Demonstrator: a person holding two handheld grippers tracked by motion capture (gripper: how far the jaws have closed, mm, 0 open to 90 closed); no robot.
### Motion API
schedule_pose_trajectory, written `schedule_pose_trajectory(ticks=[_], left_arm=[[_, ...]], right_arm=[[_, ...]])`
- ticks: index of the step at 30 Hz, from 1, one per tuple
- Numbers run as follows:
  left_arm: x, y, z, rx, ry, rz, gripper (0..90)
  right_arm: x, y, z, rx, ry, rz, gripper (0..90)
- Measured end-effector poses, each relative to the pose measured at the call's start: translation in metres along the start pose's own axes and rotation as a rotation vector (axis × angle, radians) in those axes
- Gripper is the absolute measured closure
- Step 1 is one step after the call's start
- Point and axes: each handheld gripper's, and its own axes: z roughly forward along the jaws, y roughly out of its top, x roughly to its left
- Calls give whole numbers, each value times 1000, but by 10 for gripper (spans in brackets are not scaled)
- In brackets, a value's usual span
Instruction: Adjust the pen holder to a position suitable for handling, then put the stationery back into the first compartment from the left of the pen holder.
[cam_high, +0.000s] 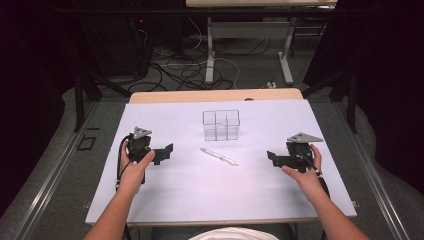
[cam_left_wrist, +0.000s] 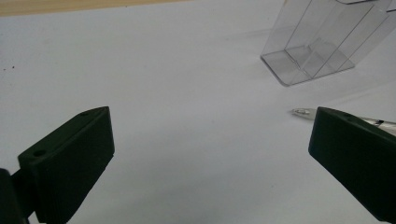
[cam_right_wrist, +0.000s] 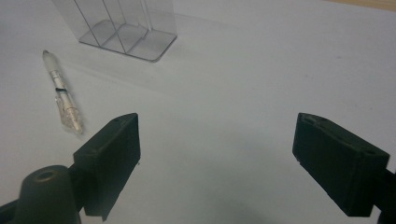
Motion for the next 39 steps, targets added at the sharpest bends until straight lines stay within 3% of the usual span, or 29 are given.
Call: schedule_pose_trajectory(ticks=[6, 9, 12, 20, 26, 33, 38, 39], left_arm=[[1, -5, 3, 9, 7, -5, 2], [1, -7, 4, 18, 6, 22, 2], [1, -9, 5, -2, 8, 22, 2], [6, -14, 7, 2, 11, 9, 2], [8, -15, 7, -3, 0, -1, 1], [8, -15, 7, -5, -11, -8, 1], [8, -16, 8, -2, -16, -7, 2], [8, -16, 8, -1, -17, -7, 1]], right_arm=[[4, 1, 3, 18, 14, -25, 147], [6, 2, 4, 23, 32, -36, 147], [10, 4, 5, 37, 56, -42, 150], [20, 16, 8, 51, 84, -105, 215], [30, 24, 15, 72, 112, -140, 280], [46, 38, 27, 137, 163, -177, 329], [58, 49, 35, 157, 207, -227, 335], [61, 51, 37, 139, 207, -236, 335]])
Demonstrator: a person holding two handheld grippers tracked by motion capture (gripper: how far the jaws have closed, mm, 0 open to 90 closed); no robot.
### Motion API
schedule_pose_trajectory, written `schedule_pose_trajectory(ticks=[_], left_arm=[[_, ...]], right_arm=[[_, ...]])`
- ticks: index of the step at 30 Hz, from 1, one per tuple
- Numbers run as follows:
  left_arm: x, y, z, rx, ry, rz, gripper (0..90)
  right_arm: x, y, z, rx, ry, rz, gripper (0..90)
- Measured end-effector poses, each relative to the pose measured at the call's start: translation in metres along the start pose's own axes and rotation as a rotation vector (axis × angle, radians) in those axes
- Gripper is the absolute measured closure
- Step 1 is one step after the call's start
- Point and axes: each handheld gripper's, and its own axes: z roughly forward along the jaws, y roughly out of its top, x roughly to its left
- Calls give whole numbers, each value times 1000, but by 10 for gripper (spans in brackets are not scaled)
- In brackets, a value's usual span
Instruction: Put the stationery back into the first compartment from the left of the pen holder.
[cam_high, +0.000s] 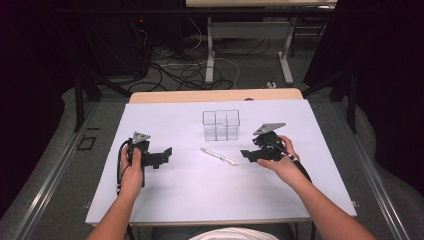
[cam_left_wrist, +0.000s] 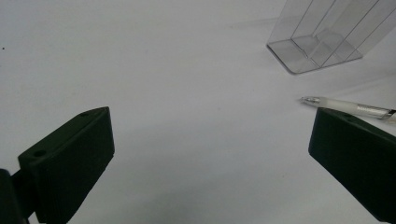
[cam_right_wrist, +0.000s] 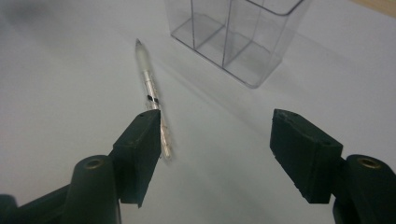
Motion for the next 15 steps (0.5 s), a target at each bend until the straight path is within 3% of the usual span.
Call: schedule_pose_trajectory(ticks=[7, 15], left_arm=[[1, -1, 0, 6, 4, -6, 2], [1, -1, 1, 9, 2, -3, 2]], right_arm=[[9, 17, 9, 30, 35, -71, 335], [18, 30, 20, 71, 49, -98, 353]])
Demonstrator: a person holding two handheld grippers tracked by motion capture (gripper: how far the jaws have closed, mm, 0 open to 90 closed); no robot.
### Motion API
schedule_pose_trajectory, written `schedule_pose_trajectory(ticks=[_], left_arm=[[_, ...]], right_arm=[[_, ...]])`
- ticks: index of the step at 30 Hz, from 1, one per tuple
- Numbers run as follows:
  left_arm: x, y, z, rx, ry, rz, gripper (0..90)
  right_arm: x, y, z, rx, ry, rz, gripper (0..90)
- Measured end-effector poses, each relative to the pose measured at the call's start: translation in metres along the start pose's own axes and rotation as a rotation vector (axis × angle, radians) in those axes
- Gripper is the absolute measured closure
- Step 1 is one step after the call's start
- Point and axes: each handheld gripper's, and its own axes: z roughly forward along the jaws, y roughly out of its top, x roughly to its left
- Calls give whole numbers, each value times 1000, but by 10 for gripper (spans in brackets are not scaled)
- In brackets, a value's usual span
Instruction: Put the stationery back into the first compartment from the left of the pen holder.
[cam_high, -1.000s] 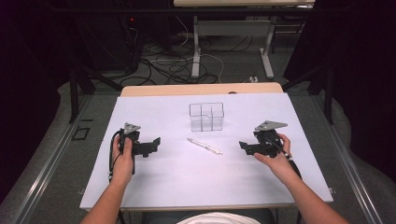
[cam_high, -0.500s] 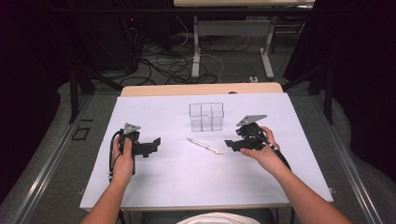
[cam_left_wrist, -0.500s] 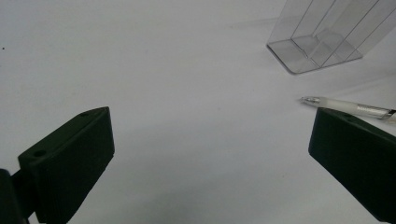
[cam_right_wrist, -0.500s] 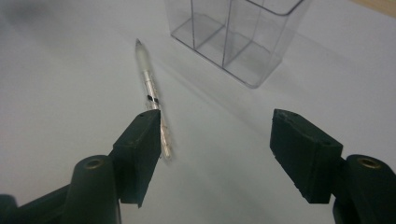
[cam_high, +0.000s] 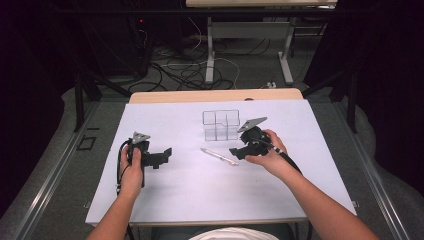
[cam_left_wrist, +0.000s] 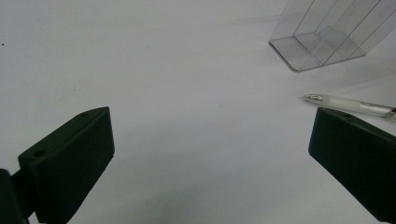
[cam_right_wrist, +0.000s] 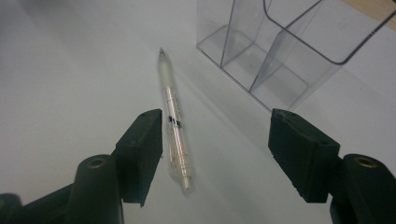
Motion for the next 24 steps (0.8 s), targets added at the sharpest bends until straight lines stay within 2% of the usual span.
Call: schedule_pose_trajectory(ticks=[4, 6, 9, 16, 19, 24], left_arm=[[0, 0, 0, 3, 3, -1, 2], [1, 0, 0, -2, 4, -1, 2], [1, -1, 1, -1, 5, -1, 2], [2, 0, 1, 3, 6, 3, 2], [2, -1, 1, 5, 10, 0, 1], [3, 0, 1, 13, 8, 2, 1]], right_arm=[[5, 8, 5, 31, 6, -6, 370], [7, 10, 8, 14, 6, -17, 416], [10, 13, 13, 12, 31, -26, 458], [15, 18, 25, 21, 66, -38, 496], [19, 21, 29, 52, 74, -28, 520], [25, 30, 36, 74, 99, -85, 557]])
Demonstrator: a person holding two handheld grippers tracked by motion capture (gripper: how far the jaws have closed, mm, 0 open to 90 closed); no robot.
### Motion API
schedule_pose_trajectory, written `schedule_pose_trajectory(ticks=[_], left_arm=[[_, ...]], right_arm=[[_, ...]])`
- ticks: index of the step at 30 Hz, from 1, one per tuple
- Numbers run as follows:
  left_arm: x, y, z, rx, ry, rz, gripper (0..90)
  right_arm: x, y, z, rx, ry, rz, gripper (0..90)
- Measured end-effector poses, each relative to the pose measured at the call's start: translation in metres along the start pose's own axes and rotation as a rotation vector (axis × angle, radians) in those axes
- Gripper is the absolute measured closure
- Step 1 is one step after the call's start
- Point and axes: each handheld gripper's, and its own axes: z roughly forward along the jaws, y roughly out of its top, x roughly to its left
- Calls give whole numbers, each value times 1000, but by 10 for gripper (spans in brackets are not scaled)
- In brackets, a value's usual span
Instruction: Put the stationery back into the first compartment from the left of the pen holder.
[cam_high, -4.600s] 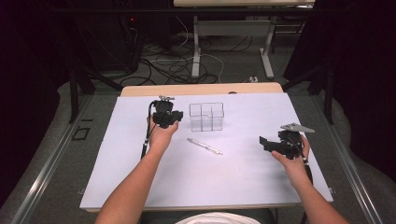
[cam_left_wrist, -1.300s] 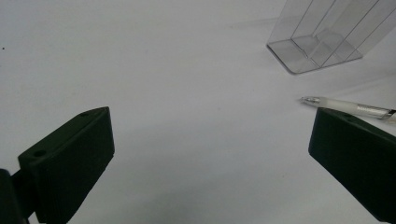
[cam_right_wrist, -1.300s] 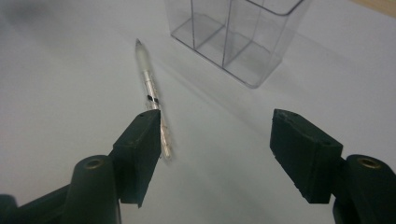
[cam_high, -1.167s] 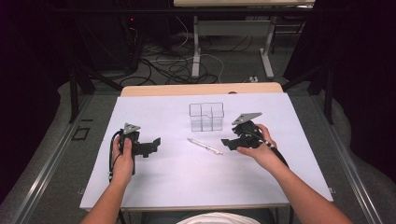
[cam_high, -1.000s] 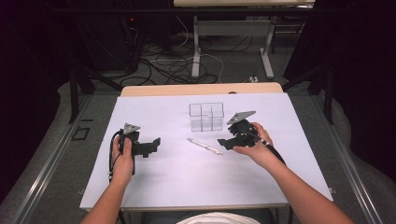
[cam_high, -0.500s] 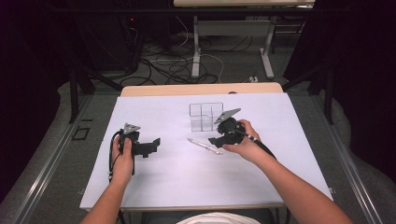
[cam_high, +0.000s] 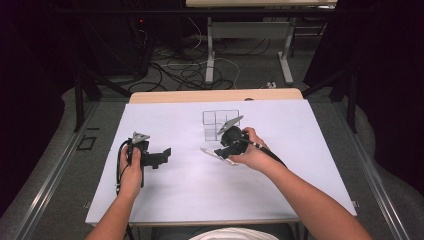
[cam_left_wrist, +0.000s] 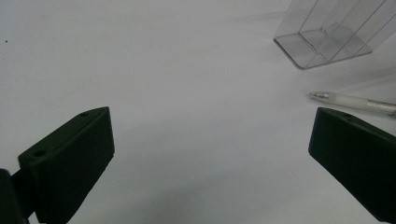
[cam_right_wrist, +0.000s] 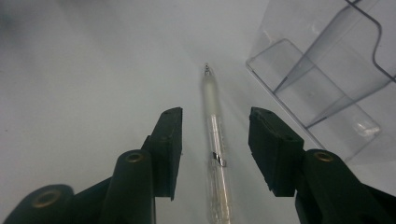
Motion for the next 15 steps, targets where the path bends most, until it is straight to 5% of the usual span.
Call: schedule_pose_trajectory(ticks=[7, 15], left_arm=[[1, 0, 0, 3, 1, -1, 1], [0, 0, 1, 3, -3, -1, 1]], right_arm=[[5, 9, 10, 43, 10, -48, 625], [1, 12, 27, 93, 3, -42, 640]])
